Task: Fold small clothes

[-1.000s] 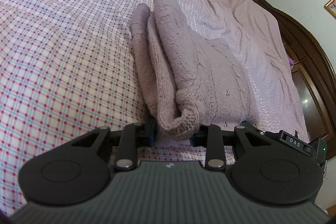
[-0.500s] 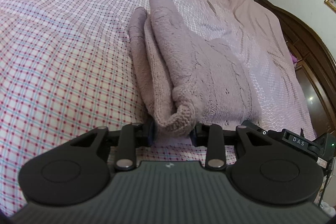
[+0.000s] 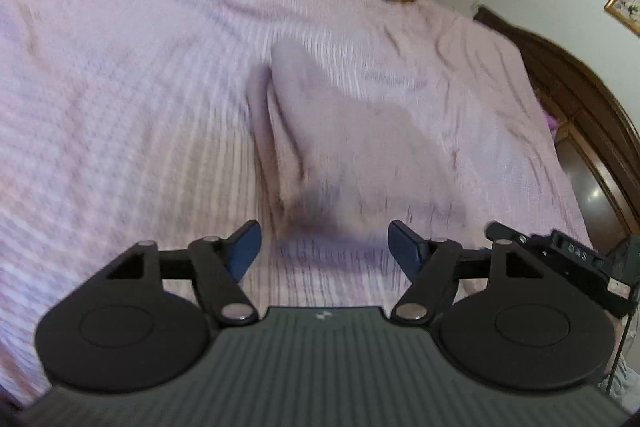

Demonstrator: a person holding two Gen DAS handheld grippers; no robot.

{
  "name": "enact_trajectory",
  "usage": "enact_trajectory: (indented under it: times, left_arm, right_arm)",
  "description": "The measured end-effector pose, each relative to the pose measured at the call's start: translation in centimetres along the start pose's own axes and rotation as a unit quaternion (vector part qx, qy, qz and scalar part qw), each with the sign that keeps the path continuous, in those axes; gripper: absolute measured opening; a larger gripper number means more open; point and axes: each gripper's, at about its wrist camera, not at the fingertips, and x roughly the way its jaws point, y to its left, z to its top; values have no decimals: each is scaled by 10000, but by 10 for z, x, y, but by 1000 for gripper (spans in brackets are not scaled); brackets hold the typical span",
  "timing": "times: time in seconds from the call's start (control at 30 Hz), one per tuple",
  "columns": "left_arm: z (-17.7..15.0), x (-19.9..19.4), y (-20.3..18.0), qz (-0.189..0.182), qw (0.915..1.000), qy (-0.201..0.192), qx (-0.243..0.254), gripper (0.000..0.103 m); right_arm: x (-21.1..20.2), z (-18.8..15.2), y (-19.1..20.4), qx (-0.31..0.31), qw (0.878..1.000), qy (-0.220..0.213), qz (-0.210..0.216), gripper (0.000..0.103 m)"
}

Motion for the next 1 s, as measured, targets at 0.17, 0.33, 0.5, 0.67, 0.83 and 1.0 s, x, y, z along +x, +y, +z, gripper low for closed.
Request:
enact_trajectory:
  times: [0.17,0.33,0.5,0.67,0.83,1.0]
  left_arm:
    - [57,24,-23,159,9987,-216,439,72]
    - [90,98,-18,1050,9926,27,618,64]
    - [96,125,-9,1079,9886,-132,1042,10]
    - [100,135,-1,1240,9851,-98,1188,11]
    - [89,98,-11,1208,9864,-240,1087,13]
    - [61,47,-54,1103,9769,-645,1711,11]
  right_arm:
    - [13,34,21,-845,9960,-243,164,67]
    - [59,45,46,-1497,9882,-170,267,48]
    - [94,25,60,-2058,9785,-147,32,45]
    - [114,11,62,-2376,9709,-124,-286,44]
    - [90,11,63,-2223,9743,-301,-179,44]
    - [40,-6,72,-2590,9642,-521,-237,5]
